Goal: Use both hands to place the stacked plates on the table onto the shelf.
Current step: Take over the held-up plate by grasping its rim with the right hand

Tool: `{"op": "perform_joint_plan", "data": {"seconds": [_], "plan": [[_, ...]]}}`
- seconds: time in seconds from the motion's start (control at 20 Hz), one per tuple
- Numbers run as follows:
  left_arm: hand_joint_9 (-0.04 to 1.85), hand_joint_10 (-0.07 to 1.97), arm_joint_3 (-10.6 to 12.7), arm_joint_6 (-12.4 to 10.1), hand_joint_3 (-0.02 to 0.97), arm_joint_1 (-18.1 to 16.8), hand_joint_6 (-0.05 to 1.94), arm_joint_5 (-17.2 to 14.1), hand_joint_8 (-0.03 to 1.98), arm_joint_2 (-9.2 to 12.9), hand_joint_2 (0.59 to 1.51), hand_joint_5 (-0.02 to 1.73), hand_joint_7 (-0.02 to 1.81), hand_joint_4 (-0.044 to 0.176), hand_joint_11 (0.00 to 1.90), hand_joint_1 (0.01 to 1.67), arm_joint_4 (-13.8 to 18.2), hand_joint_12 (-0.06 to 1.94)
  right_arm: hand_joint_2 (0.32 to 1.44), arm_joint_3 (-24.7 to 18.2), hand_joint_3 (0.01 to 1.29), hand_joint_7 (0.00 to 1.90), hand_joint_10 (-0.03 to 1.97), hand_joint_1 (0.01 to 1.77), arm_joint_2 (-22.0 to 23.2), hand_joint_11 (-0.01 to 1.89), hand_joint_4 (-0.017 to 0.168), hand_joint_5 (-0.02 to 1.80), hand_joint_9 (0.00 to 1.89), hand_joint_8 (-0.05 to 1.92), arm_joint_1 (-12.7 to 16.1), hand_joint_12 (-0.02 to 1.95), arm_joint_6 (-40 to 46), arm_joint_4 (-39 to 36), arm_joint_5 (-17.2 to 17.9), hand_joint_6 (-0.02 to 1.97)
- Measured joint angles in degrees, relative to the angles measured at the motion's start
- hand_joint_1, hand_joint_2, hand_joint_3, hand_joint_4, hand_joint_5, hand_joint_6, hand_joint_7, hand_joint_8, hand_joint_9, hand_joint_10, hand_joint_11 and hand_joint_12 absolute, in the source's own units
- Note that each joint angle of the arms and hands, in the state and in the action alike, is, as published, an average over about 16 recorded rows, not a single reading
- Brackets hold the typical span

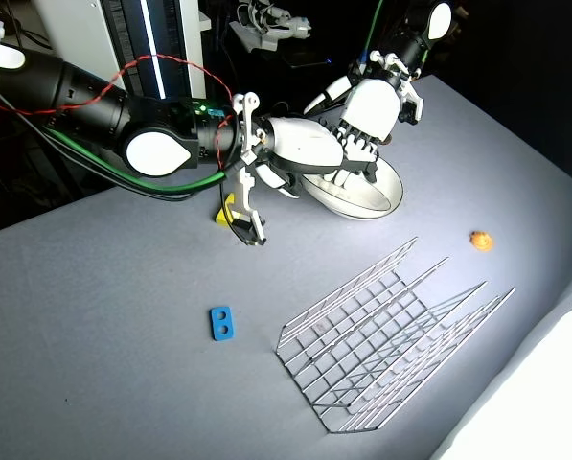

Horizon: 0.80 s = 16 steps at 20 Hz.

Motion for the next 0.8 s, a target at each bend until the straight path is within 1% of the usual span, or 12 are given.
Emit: {"op": "perform_joint_plan", "data": {"seconds": [0.5,0.65,0.8], "plan": [[-0.02,-0.02,-0.1,0.0,0.014,0.5,-0.03,-0.1,-0.02,-0.1,1.125,-0.01,-0.01,-0.008,0.02,0.01,-1.5,-0.02,1.02,4.6,0.02,0.38,0.03,1.12,-5.0,0.03,0.001,0.36,0.37,0.01,1.2,1.12,-1.5,-1.0,-2.7,0.02],[-0.02,-0.02,-0.2,0.0,0.014,0.6,-0.03,0.0,-0.02,-0.1,1.126,-0.01,-0.01,-0.008,0.02,0.01,-2.0,-0.02,1.02,5.7,0.02,0.47,0.04,1.13,-6.3,0.07,0.001,0.44,0.46,0.01,1.5,1.17,-2.0,-1.4,-3.1,0.02],[-0.01,-0.02,-0.3,0.0,0.014,0.7,-0.03,0.0,-0.02,-0.1,1.128,-0.01,-0.01,-0.008,0.02,0.01,-2.6,-0.01,1.02,6.5,0.02,0.58,0.05,1.13,-7.2,0.16,0.000,0.54,0.56,0.01,1.8,1.19,-2.5,-1.7,-3.4,0.02]]}}
